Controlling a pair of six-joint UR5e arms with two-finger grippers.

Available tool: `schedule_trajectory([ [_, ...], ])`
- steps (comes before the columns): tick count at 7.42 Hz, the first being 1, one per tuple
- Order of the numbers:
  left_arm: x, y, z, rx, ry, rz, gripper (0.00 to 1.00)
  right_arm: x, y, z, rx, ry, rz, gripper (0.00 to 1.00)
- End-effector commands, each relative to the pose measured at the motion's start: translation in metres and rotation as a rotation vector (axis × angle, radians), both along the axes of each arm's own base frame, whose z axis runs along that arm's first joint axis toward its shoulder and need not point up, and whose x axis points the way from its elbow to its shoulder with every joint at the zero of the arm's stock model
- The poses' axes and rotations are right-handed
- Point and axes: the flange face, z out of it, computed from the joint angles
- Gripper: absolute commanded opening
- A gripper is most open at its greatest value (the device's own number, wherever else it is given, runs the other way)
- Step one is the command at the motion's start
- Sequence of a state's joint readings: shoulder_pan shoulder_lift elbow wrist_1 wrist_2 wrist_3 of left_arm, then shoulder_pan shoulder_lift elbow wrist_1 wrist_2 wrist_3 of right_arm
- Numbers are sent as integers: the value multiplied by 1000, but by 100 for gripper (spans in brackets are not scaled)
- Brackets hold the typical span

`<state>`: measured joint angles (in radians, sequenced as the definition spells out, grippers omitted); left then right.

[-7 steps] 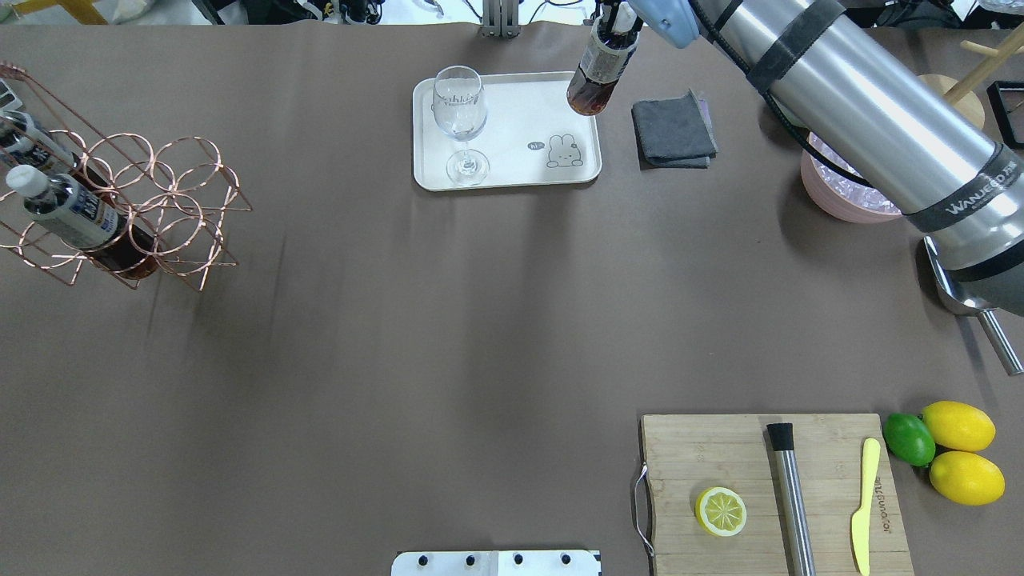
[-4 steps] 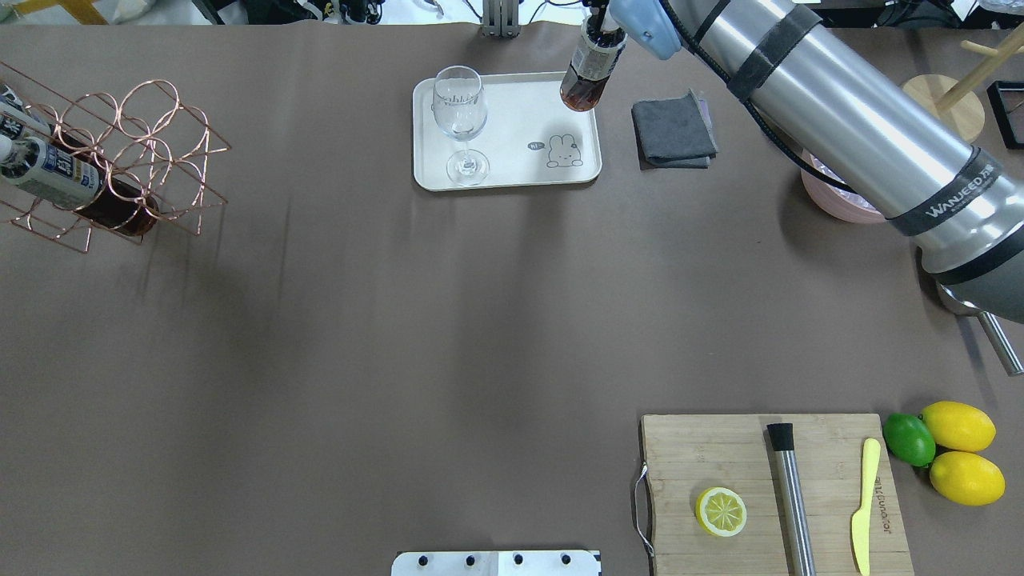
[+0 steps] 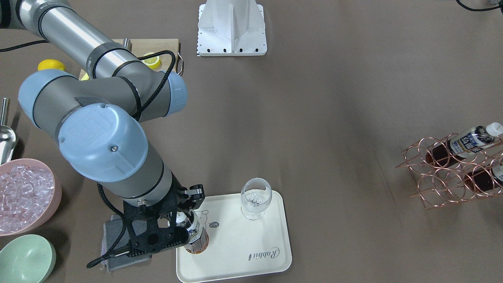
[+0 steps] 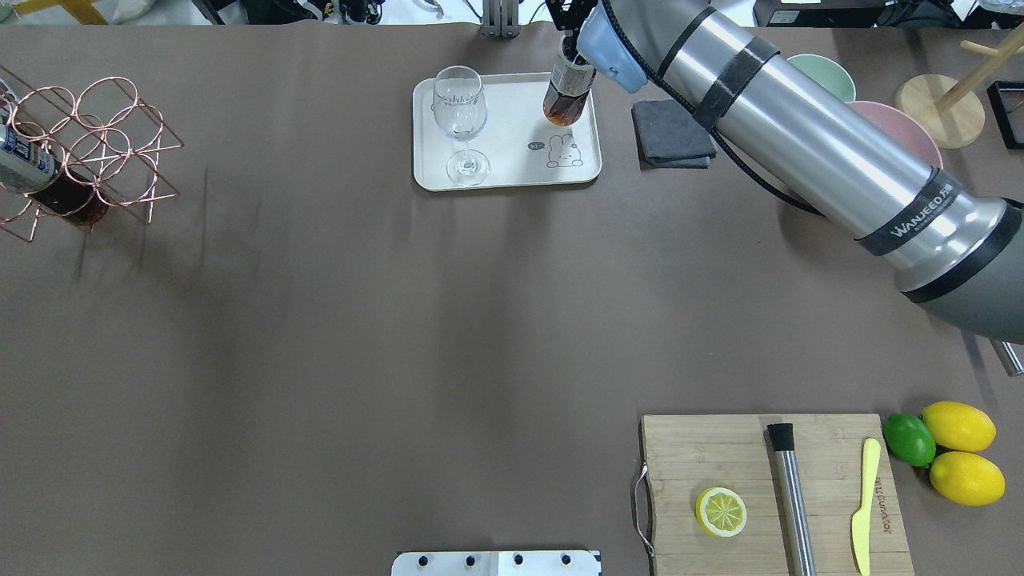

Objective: Take tea from basket to plate

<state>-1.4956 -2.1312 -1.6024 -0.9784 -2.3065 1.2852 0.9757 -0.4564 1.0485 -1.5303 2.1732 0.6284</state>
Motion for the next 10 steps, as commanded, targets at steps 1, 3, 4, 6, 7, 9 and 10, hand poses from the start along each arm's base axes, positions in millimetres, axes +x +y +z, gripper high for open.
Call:
schedule_trajectory([
  [1, -15, -30, 35, -8, 0, -10, 0, -18, 8, 4, 3, 14, -15, 0],
  [3, -16, -50, 49, 45, -3, 27, 0, -23, 7, 5, 10, 13, -16, 0],
  [4, -16, -60, 61, 57, -2, 43, 0, -23, 7, 5, 15, 10, -16, 0],
  [6, -10, -66, 79, 119, 3, 124, 0, -22, 7, 4, 19, 13, -13, 48],
  [7, -8, -69, 86, 133, 3, 143, 0, -22, 6, 3, 34, 13, -6, 59],
  [9, -2, -70, 79, 123, 2, 134, 5, -22, 5, 4, 36, 13, -5, 80],
  [10, 1, -71, 68, 43, -4, 27, 97, -22, 5, 4, 47, 11, -1, 99],
])
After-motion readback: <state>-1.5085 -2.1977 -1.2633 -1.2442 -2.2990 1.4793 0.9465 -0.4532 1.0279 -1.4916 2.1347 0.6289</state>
